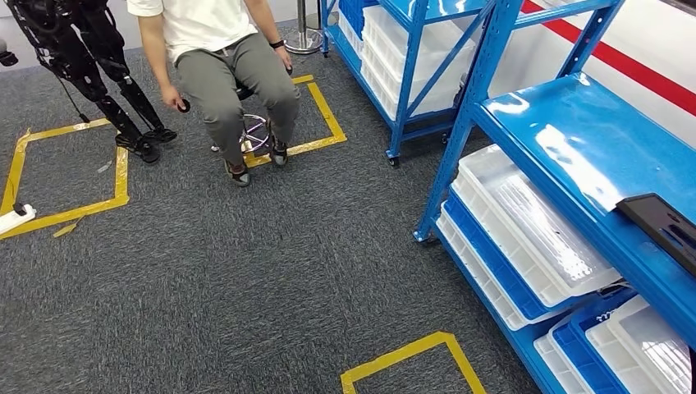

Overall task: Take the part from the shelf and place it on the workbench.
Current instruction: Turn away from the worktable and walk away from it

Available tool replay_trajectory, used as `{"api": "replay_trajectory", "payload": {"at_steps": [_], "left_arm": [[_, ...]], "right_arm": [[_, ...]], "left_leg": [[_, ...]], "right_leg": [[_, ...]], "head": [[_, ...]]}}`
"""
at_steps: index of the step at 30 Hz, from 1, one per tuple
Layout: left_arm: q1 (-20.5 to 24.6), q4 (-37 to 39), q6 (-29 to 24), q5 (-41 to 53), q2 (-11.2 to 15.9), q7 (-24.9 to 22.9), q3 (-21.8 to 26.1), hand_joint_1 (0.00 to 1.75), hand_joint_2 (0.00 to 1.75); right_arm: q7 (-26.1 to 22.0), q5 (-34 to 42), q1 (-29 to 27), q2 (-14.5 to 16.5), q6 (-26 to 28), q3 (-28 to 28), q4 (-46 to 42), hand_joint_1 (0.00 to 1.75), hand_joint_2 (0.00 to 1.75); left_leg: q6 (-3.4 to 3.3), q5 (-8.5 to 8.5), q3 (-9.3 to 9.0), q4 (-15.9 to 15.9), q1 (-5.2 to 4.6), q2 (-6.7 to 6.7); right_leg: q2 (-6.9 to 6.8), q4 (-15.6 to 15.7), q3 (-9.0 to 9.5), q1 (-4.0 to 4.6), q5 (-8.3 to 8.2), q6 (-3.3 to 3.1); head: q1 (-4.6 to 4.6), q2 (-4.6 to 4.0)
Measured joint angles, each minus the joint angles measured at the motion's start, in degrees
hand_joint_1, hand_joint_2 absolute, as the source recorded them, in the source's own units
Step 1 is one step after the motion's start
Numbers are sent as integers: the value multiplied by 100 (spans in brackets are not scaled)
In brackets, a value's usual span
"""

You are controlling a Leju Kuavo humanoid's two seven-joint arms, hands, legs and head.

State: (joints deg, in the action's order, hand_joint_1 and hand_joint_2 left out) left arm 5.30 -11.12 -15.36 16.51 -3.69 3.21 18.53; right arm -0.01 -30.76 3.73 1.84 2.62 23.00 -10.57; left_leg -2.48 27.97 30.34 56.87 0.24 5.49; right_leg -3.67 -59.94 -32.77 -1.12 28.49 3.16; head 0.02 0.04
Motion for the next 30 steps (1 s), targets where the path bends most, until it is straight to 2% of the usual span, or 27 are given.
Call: {"api": "replay_trajectory", "payload": {"at_steps": [1,2,3,4,5,6,7,8,9,10,11,12,13,14,15,16,17,19,20,21,23,25,26,27,28,29,30], "left_arm": [[8,-1,13,15,-5,-9,0,0,0],[21,-1,21,27,-9,-21,0,0,0],[42,-1,27,33,-15,-33,0,0,0],[66,-3,28,45,-21,-44,0,0,0],[84,-4,28,56,-26,-51,0,0,0],[91,-5,28,66,-28,-55,0,0,0],[88,-6,28,76,-29,-61,0,0,0],[75,-5,28,82,-29,-68,0,0,0],[61,-3,28,86,-29,-75,0,0,0],[48,-2,28,90,-29,-82,0,0,0],[39,-1,28,91,-29,-85,0,0,0],[37,-1,27,92,-29,-85,0,0,0],[37,-1,27,94,-28,-85,0,0,0],[36,1,27,96,-27,-85,1,0,0],[34,2,27,99,-26,-85,1,0,0],[38,3,27,105,-25,-85,2,0,0],[41,4,27,109,-25,-85,2,0,0],[55,3,26,123,-28,-85,2,0,0],[59,2,26,127,-31,-84,2,0,0],[60,2,26,132,-33,-82,2,0,0],[51,2,26,138,-29,-81,2,0,0],[40,2,26,144,-25,-82,2,0,0],[40,2,27,148,-25,-82,2,0,0],[41,2,27,151,-26,-82,2,0,0],[44,2,28,156,-28,-83,2,0,0],[46,2,28,162,-30,-84,2,0,0],[47,1,28,172,-31,-87,2,0,0]], "right_arm": [[-1,7,8,4,-1,9,-1,0,0],[-3,9,10,7,-1,15,-2,0,0],[-4,11,5,7,-2,24,-3,0,0],[-4,13,-4,8,-2,34,-3,0,0],[-4,13,-9,9,-3,43,-3,0,0],[-3,13,-8,8,-3,50,-4,0,0],[-2,14,-4,9,-5,55,-4,0,0],[-1,15,1,9,-12,61,-5,0,0],[-1,16,5,8,-21,69,-5,0,0],[-1,17,6,10,-32,80,-5,0,0],[0,17,2,10,-44,91,-4,0,0],[1,18,-3,11,-51,99,-4,0,0],[2,19,-7,15,-56,104,-3,0,0],[3,20,-8,19,-62,106,-3,0,0],[4,21,1,24,-67,109,-3,0,0],[5,23,8,28,-72,113,-4,0,0],[7,24,12,31,-75,118,-4,0,0],[10,23,-3,32,-76,131,-5,0,0],[13,23,-13,31,-76,137,-5,0,0],[15,23,-18,32,-76,141,-5,0,0],[17,23,-3,38,-75,144,-5,0,0],[16,22,11,43,-73,148,-5,0,0],[16,20,6,42,-71,151,-5,0,0],[16,15,-4,40,-68,155,-5,0,0],[16,8,-14,37,-67,160,-5,0,0],[16,-1,-19,34,-65,166,-5,0,0],[15,-11,-12,34,-64,171,-5,0,0]], "left_leg": [[39,19,-21,7,-16,57],[78,37,-44,9,-25,118],[113,49,-69,7,-21,180],[154,70,-82,23,3,182],[192,135,-70,91,27,83],[222,260,-11,252,47,-79],[246,447,111,543,66,-280],[254,664,284,931,70,-443],[259,847,474,1334,73,-518],[263,937,628,1638,77,-550],[263,900,695,1738,82,-560],[261,749,658,1612,92,-569],[258,513,518,1275,108,-611],[257,290,346,861,133,-752],[258,138,202,505,153,-899],[255,54,108,262,162,-1016],[240,44,78,163,155,-1086],[162,22,72,120,126,-959],[107,-5,63,89,122,-884],[56,-30,56,58,126,-801],[-9,-49,52,29,113,-620],[-24,-44,64,31,86,-433],[-23,-42,68,32,79,-349],[-19,-38,68,33,77,-272],[-10,-33,63,34,79,-200],[7,-23,50,36,82,-132],[35,-3,35,44,66,-70]], "right_leg": [[-86,199,116,18,-64,-24],[-94,253,130,43,-92,-63],[-26,254,115,57,-108,-105],[44,261,114,19,-119,-148],[109,271,119,-12,-132,-196],[173,283,137,-45,-151,-253],[238,290,153,-75,-168,-300],[307,288,146,-56,-176,-329],[386,286,142,-43,-179,-346],[474,283,142,-31,-179,-346],[563,279,148,-24,-179,-346],[650,275,160,-23,-179,-344],[735,269,173,-25,-178,-342],[814,260,175,-25,-177,-338],[888,242,162,-11,-173,-322],[957,232,131,0,-176,-294],[1020,232,93,5,-186,-256],[1121,254,14,-4,-221,-162],[1049,216,-27,-6,-208,-134],[909,92,-104,2,-140,-129],[559,-500,-402,14,163,-171],[447,-1251,-775,5,473,-183],[436,-1443,-859,-2,524,-157],[426,-1429,-834,-9,491,-115],[393,-1183,-685,-15,380,-64],[293,-777,-448,-20,234,-18],[127,-347,-207,-11,101,0]], "head": [[-10,0],[-23,0],[-38,0],[-50,0],[-57,0],[-65,0],[-73,0],[-80,0],[-81,0],[-80,0],[-82,0],[-82,0],[-82,0],[-84,0],[-79,0],[-78,0],[-76,0],[-76,0],[-74,0],[-66,0],[-52,0],[-48,0],[-50,0],[-45,0],[-45,0],[-40,0],[-28,0]]}}
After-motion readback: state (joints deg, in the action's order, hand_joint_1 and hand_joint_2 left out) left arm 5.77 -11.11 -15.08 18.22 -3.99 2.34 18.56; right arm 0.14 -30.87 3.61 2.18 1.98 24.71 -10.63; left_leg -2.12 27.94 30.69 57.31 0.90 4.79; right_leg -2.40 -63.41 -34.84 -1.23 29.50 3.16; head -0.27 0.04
